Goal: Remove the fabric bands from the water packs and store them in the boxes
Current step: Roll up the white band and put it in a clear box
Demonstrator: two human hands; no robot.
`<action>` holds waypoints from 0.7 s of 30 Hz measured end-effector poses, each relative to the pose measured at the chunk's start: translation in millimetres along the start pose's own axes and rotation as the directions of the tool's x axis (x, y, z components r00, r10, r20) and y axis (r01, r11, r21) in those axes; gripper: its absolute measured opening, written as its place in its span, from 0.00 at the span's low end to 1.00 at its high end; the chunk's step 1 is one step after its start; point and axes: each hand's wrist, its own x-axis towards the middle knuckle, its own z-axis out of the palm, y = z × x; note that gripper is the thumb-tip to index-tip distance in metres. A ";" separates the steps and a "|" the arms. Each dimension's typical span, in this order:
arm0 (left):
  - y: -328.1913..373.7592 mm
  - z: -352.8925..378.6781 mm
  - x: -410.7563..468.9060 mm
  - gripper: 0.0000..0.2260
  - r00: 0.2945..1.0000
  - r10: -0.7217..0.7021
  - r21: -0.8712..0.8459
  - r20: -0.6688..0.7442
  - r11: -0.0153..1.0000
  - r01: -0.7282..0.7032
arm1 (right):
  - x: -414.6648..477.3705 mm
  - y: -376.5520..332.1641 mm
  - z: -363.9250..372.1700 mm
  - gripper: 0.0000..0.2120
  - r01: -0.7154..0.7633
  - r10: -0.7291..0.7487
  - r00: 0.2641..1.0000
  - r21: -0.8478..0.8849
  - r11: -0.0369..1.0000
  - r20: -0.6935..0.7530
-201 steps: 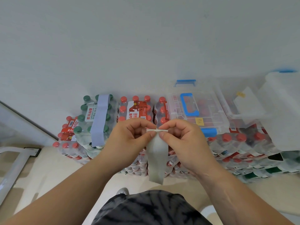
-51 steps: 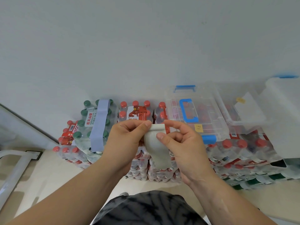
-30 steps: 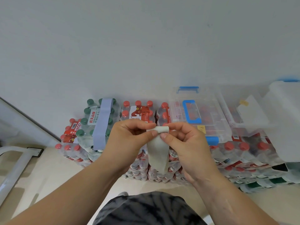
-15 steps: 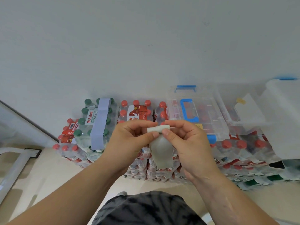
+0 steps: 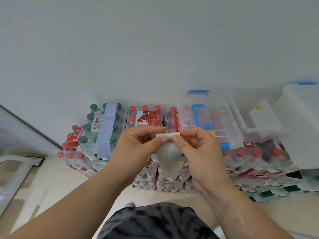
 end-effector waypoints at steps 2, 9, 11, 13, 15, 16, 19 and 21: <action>-2.4 0.5 0.6 0.07 1.000 -0.006 0.012 -0.026 1.000 0.006 | -1.2 0.3 0.5 0.07 0.000 0.001 1.000 -0.013 1.000 0.013; -4.6 2.6 1.2 0.09 0.999 0.021 0.008 -0.040 1.000 -0.021 | 0.1 0.5 -2.2 0.07 -0.053 0.053 0.998 -0.008 0.999 0.024; -4.0 4.7 0.5 0.10 0.999 0.022 0.006 -0.033 1.000 -0.022 | 1.8 1.2 -3.0 0.06 -0.040 0.040 0.999 -0.008 0.999 0.013; -3.8 5.5 0.9 0.10 0.999 0.009 -0.003 -0.034 1.000 -0.009 | 3.0 1.7 -3.4 0.05 -0.021 0.021 1.000 -0.012 1.000 0.009; -3.3 5.6 1.5 0.09 1.000 -0.003 -0.013 -0.024 1.000 0.003 | 3.4 2.3 -3.9 0.05 0.004 -0.004 1.000 -0.003 1.000 0.006; -3.5 5.5 2.0 0.08 1.000 -0.012 -0.009 -0.019 1.000 0.012 | 3.6 2.7 -4.3 0.05 0.019 -0.019 1.000 -0.005 1.000 0.003; -3.8 4.9 3.9 0.06 1.000 -0.025 -0.007 -0.018 1.000 0.025 | 3.7 2.0 -4.2 0.06 0.042 -0.042 0.999 -0.028 0.999 0.006; -3.0 5.2 5.0 0.07 1.000 -0.016 -0.009 -0.023 1.000 0.016 | 3.9 2.1 -4.9 0.06 0.028 -0.027 1.000 -0.034 0.999 0.011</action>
